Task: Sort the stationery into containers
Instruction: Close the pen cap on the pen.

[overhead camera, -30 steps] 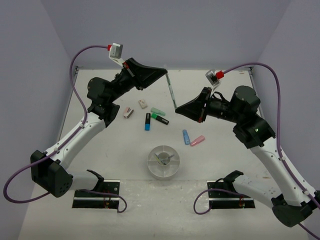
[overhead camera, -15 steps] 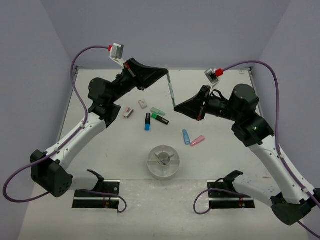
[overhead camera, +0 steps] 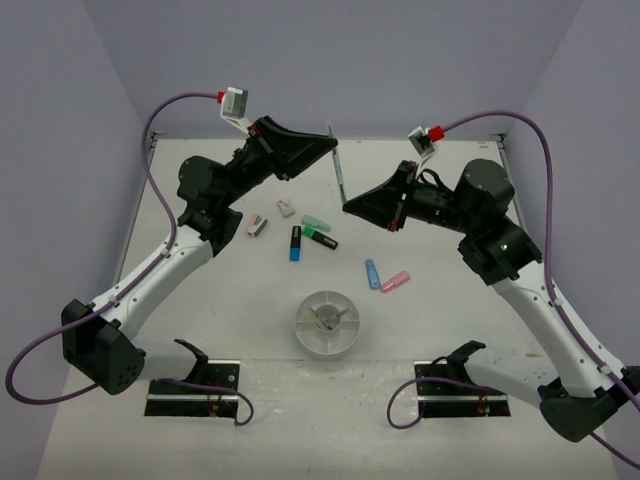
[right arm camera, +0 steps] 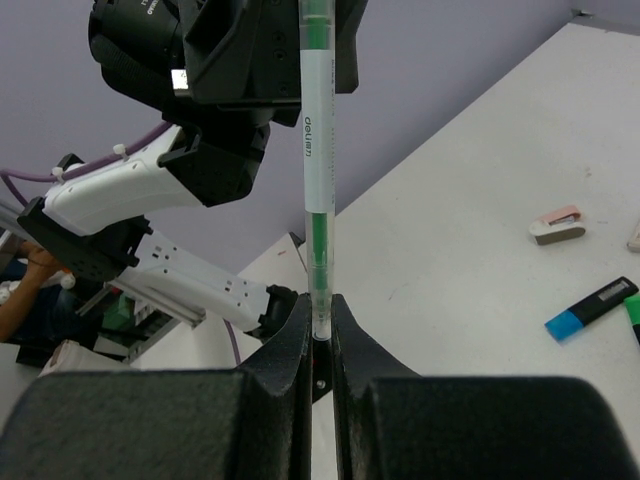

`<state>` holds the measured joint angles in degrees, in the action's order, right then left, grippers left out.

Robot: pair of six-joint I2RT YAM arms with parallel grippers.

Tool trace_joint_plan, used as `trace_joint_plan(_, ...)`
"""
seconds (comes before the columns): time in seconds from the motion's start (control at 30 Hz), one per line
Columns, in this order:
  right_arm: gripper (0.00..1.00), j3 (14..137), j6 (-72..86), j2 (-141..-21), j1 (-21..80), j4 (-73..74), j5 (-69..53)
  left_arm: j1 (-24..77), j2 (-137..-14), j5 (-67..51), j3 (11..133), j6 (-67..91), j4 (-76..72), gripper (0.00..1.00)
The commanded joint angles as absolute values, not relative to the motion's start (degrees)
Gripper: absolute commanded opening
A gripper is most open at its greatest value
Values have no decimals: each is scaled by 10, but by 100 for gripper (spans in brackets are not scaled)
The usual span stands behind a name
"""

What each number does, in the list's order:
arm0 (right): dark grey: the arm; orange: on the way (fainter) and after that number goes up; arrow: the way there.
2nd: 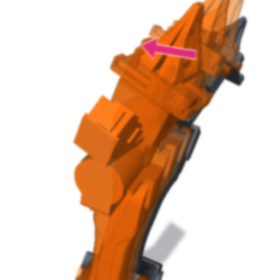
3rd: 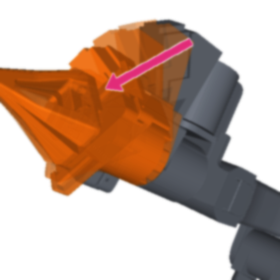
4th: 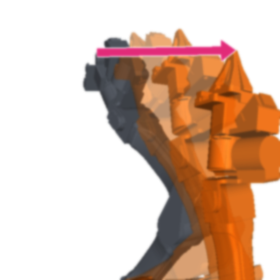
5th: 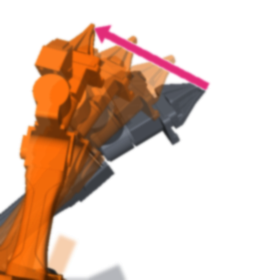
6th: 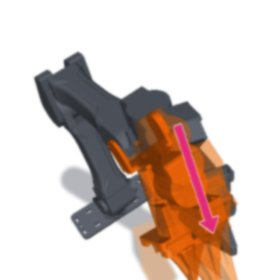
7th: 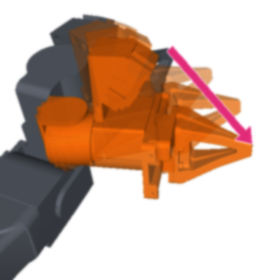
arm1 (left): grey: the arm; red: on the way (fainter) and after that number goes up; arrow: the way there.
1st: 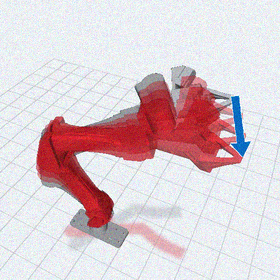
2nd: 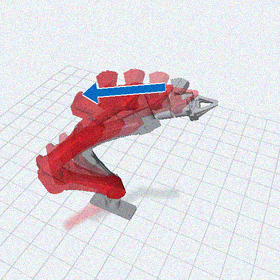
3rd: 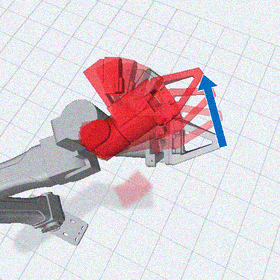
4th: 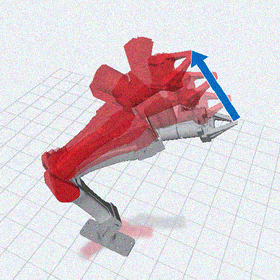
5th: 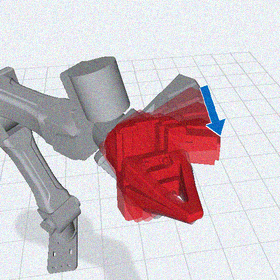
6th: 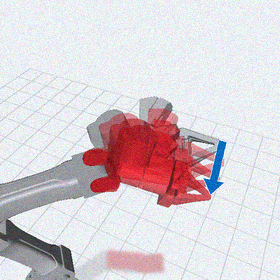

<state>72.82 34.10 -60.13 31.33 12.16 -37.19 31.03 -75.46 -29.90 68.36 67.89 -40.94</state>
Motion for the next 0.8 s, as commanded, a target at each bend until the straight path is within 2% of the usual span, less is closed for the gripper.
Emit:
trace_joint_plan(0.0,0,755,333,-599,314,84,-387,315,-744,-320,705,659,-402,33)
trace_joint_plan(0.1,0,754,329,-596,314,89,-387,315,-746,-323,711,655,-399,33)
trace_joint_plan(0.13,0,755,328,-596,314,91,-387,315,-747,-323,712,655,-401,30)
trace_joint_plan(0.2,0,758,327,-598,314,92,-389,315,-751,-328,715,657,-408,18)
trace_joint_plan(0.33,0,762,330,-602,314,91,-386,315,-759,-343,716,671,-436,15)
trace_joint_plan(0.47,0,774,330,-608,314,94,-388,315,-764,-357,714,679,-454,2)
trace_joint_plan(0.6,1,784,328,-615,314,98,-400,315,-763,-359,712,678,-458,0)
trace_joint_plan(0.67,11,789,330,-622,314,98,-409,315,-763,-362,713,679,-462,0)
trace_joint_plan(0.77,17,795,335,-631,314,93,-425,315,-764,-364,717,678,-463,0)
